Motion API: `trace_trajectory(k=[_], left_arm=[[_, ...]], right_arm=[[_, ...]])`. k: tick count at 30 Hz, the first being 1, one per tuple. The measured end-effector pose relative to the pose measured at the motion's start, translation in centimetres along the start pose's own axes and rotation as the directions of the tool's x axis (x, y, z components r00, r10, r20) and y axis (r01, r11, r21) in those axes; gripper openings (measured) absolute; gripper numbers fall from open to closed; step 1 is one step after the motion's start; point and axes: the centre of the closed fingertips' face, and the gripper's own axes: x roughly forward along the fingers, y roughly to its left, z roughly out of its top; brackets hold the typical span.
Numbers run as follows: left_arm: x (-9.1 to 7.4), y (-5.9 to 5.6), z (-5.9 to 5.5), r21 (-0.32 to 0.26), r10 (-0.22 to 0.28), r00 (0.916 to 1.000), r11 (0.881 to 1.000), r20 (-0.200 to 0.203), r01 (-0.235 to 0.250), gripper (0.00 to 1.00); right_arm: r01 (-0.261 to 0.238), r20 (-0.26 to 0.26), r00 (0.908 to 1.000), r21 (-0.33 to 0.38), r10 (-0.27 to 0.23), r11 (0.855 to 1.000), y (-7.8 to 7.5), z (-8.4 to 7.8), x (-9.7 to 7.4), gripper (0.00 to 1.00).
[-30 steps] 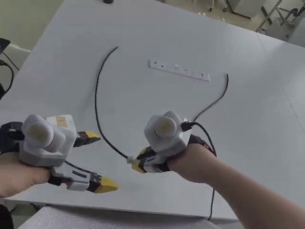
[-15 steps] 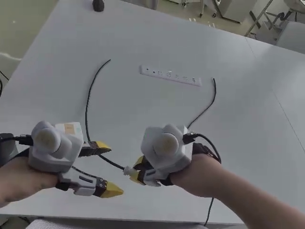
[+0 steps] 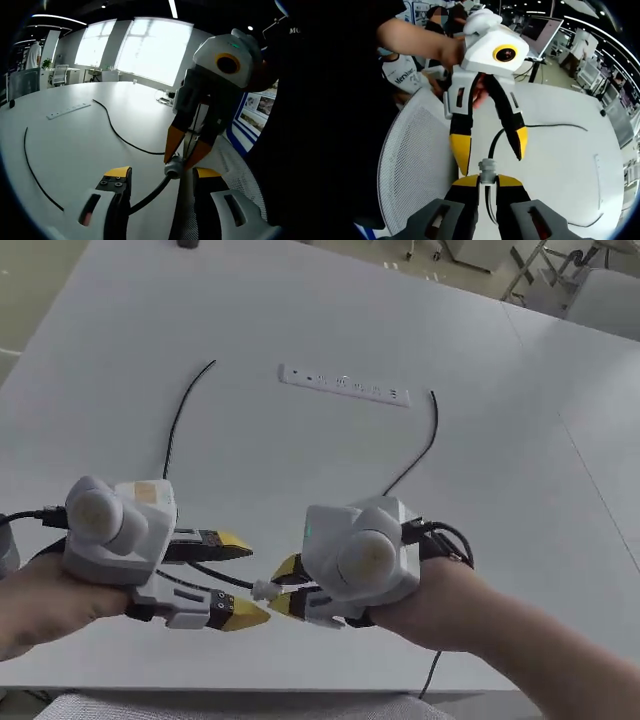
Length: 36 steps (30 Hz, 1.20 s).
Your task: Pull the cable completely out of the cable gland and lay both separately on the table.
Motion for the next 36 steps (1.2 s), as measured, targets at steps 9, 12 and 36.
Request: trace_trajectory(k=[9, 12, 36], left_arm=[[0.3, -1.1, 0.2, 0.008, -0.062, 0.998, 0.998, -0.012, 0.062, 0.26], [0.4, -1.3, 0.3, 0.018, -0.073, 0.9973, 0.997, -0.01, 0.073, 0.24], [1.0, -2.8, -0.5, 0.076, -0.092, 0.993, 0.992, -0.074, 0.098, 0.15]], right_arm=[[0.003, -0.02, 0.9998, -0.075, -0.004, 0.997, 0.1, -0.5, -0.1, 0.06], [0.006, -0.014, 0.9999, -0.082, -0.007, 0.997, 0.1, -0.4, -0.3, 0.06], [-0.019, -0.021, 0.9996, -0.117, 0.017, 0.993, 0.8, -1.0, -0.2, 0.07]])
